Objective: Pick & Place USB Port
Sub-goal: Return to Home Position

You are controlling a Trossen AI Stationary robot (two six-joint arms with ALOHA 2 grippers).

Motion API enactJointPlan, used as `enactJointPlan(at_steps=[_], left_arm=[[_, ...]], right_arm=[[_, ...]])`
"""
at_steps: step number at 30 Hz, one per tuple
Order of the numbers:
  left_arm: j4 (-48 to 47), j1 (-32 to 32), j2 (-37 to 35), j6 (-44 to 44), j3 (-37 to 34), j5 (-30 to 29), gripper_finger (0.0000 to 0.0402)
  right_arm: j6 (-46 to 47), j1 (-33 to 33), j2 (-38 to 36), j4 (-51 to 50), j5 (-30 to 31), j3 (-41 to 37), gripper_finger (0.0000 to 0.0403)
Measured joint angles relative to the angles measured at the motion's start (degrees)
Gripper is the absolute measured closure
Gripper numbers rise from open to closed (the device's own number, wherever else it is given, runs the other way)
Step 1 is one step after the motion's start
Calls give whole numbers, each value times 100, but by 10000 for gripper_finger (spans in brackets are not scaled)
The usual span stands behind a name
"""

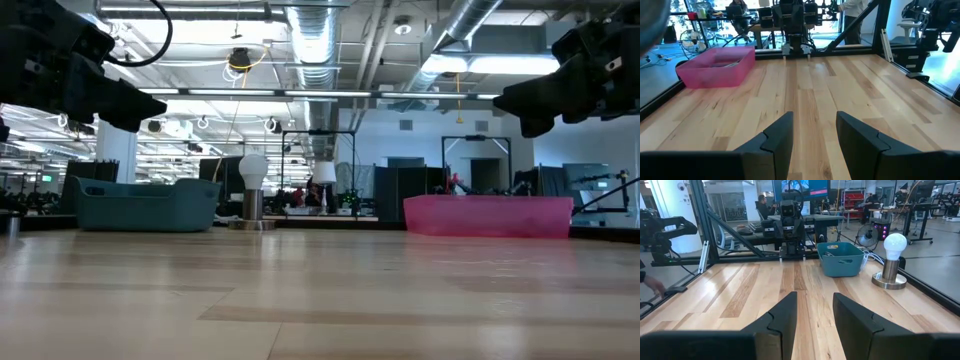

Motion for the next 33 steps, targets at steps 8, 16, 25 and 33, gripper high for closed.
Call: enactJointPlan(at_steps=[8,16,25,33], left_arm=[[2,0,0,0,0,0,253],[2,0,0,0,0,1,253],[4,-8,1,0,0,1,253],[26,-177,436,0,-2,17,253]], right_arm=[[0,0,0,0,0,0,284],[0,-2,0,0,2,0,284],[0,-2,0,-1,2,0,284],[2,-2,-2,-2,2,0,284]])
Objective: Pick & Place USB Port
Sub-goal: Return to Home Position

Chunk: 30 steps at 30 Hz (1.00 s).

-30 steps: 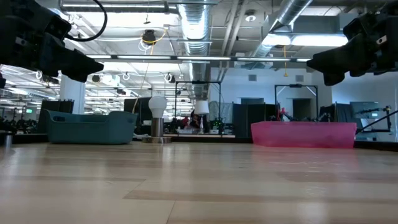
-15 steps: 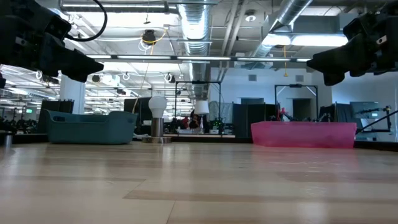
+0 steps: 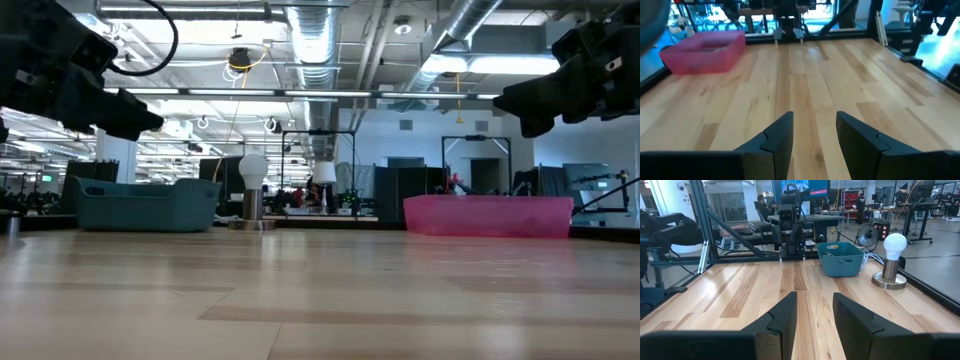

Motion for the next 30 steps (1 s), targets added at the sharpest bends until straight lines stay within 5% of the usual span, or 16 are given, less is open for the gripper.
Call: enactJointPlan(at_steps=[30], left_arm=[[127,0,1304,0,0,-17,253]], right_arm=[[0,0,0,2,0,0,284]])
